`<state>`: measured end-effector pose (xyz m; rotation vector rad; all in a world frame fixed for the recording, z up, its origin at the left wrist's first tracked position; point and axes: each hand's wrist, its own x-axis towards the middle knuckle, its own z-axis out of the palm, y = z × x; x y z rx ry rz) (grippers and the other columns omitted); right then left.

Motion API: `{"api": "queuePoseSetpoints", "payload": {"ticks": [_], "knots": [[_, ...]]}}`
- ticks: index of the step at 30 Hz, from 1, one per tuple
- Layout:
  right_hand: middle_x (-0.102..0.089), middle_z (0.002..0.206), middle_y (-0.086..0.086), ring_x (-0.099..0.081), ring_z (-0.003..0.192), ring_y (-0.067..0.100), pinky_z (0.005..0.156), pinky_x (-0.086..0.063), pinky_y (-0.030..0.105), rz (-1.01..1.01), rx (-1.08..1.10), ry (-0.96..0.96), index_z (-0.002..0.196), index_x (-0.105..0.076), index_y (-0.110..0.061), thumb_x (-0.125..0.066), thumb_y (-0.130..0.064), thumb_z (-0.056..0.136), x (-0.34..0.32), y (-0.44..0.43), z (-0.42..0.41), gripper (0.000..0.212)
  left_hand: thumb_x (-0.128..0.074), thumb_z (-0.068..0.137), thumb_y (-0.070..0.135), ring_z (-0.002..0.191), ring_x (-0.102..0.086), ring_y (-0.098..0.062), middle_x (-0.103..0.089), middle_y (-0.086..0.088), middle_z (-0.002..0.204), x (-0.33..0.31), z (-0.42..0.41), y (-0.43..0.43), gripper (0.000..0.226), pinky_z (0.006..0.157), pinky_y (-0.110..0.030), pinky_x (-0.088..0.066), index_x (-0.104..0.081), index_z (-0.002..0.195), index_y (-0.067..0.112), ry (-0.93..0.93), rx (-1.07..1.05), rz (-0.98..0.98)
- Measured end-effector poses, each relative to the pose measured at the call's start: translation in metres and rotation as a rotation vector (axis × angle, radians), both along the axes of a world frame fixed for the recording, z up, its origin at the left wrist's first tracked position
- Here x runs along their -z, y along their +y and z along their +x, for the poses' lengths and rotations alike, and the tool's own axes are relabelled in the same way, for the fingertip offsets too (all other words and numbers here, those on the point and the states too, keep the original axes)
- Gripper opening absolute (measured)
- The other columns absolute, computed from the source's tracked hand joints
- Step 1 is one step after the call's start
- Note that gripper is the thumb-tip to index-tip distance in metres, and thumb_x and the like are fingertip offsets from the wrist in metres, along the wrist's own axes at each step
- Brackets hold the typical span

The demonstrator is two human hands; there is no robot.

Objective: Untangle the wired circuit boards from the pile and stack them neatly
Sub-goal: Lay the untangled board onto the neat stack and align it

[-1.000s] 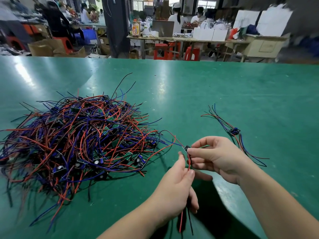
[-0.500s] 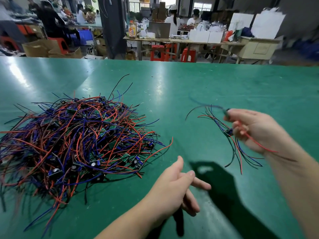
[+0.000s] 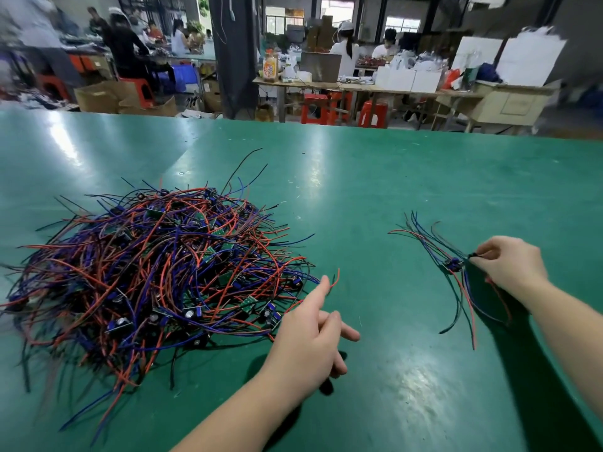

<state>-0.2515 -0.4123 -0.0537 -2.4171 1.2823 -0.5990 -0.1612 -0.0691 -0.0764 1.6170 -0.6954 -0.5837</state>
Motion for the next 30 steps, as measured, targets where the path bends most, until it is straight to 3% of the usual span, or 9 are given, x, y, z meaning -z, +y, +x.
{"api": "queuePoseSetpoints", "payload": {"ticks": [5, 7, 9, 13, 17, 21, 24, 26, 30], "knots": [[-0.065, 0.081, 0.002, -0.056, 0.082, 0.026, 0.072, -0.048, 0.032, -0.074, -0.014, 0.153, 0.077, -0.067, -0.022, -0.073, -0.024, 0.08, -0.001, 0.005, 0.005, 0.007, -0.043, 0.096, 0.011, 0.044, -0.059, -0.012, -0.073, 0.01, 0.079, 0.0, 0.0, 0.002, 0.058, 0.052, -0.03, -0.055, -0.026, 0.146, 0.034, -0.163, -0.014, 0.028], [-0.067, 0.083, 0.006, -0.057, 0.082, 0.028, 0.074, -0.05, 0.035, -0.078, -0.026, 0.178, 0.074, -0.065, -0.019, -0.068, -0.029, 0.084, -0.004, 0.007, 0.009, 0.014, -0.044, 0.095, 0.012, 0.044, -0.059, -0.013, -0.072, 0.01, 0.08, 0.001, -0.001, 0.002, 0.057, 0.05, -0.031, -0.054, -0.029, 0.145, 0.035, -0.189, -0.007, 0.031], [-0.067, 0.076, 0.01, -0.056, 0.076, 0.029, 0.069, -0.049, 0.035, -0.097, -0.04, 0.188, 0.071, -0.066, -0.01, -0.06, -0.038, 0.088, -0.005, 0.01, 0.012, 0.034, -0.046, 0.094, 0.012, 0.047, -0.059, -0.014, -0.071, 0.01, 0.078, 0.001, -0.003, 0.002, 0.052, 0.051, -0.027, -0.052, -0.037, 0.142, 0.031, -0.255, -0.023, 0.041], [-0.065, 0.062, 0.01, -0.057, 0.067, 0.027, 0.06, -0.05, 0.033, -0.127, -0.035, 0.235, 0.06, -0.067, -0.01, -0.067, -0.057, 0.077, -0.008, 0.021, 0.014, 0.05, -0.052, 0.087, 0.01, 0.072, -0.06, -0.008, -0.069, 0.009, 0.089, -0.01, 0.005, 0.007, 0.031, 0.072, -0.017, -0.047, -0.065, 0.115, 0.014, -0.639, -0.18, 0.055], [-0.062, 0.061, 0.012, -0.056, 0.066, 0.03, 0.055, -0.045, 0.03, -0.101, 0.023, 0.26, 0.062, -0.068, -0.007, -0.068, -0.046, 0.083, -0.013, 0.032, 0.018, 0.044, -0.062, 0.077, 0.013, 0.098, -0.059, -0.025, -0.065, -0.003, 0.104, -0.026, 0.035, 0.023, 0.021, 0.086, -0.037, -0.043, -0.071, 0.095, 0.015, -1.035, -0.461, 0.217], [-0.065, 0.084, 0.017, -0.054, 0.079, 0.033, 0.063, -0.042, 0.033, -0.128, 0.041, 0.19, 0.086, -0.067, -0.003, -0.054, -0.038, 0.092, -0.018, 0.054, 0.021, 0.039, -0.069, 0.073, 0.023, 0.125, -0.04, -0.03, -0.049, -0.009, 0.135, -0.029, 0.059, 0.042, 0.047, 0.103, -0.044, -0.021, -0.062, 0.119, 0.017, -1.014, -0.717, 0.619], [-0.063, 0.098, 0.01, -0.05, 0.08, 0.028, 0.065, -0.037, 0.031, -0.092, -0.042, 0.026, 0.1, -0.065, -0.016, -0.054, -0.031, 0.09, -0.024, 0.084, 0.022, 0.021, -0.064, 0.08, 0.036, 0.136, -0.025, -0.029, -0.036, -0.013, 0.147, -0.026, 0.072, 0.052, 0.061, 0.11, -0.048, -0.006, -0.047, 0.136, 0.018, -0.905, -0.757, 0.817], [-0.06, 0.099, 0.001, -0.051, 0.081, 0.023, 0.069, -0.035, 0.029, 0.015, -0.099, -0.037, 0.103, -0.062, -0.022, -0.057, -0.028, 0.087, -0.023, 0.109, 0.022, 0.018, -0.061, 0.084, 0.039, 0.133, -0.031, -0.027, -0.044, -0.007, 0.142, -0.025, 0.077, 0.056, 0.049, 0.11, -0.049, -0.004, -0.053, 0.13, 0.023, -0.891, -0.756, 0.85], [-0.064, 0.093, -0.004, -0.057, 0.074, 0.018, 0.067, -0.039, 0.026, 0.224, -0.206, -0.114, 0.096, -0.063, -0.026, -0.062, -0.023, 0.083, -0.015, 0.155, 0.024, 0.014, -0.065, 0.086, 0.035, 0.116, -0.047, -0.026, -0.065, 0.004, 0.113, -0.026, 0.082, 0.061, 0.012, 0.107, -0.047, -0.01, -0.072, 0.094, 0.031, -0.939, -0.814, 0.741]]}}
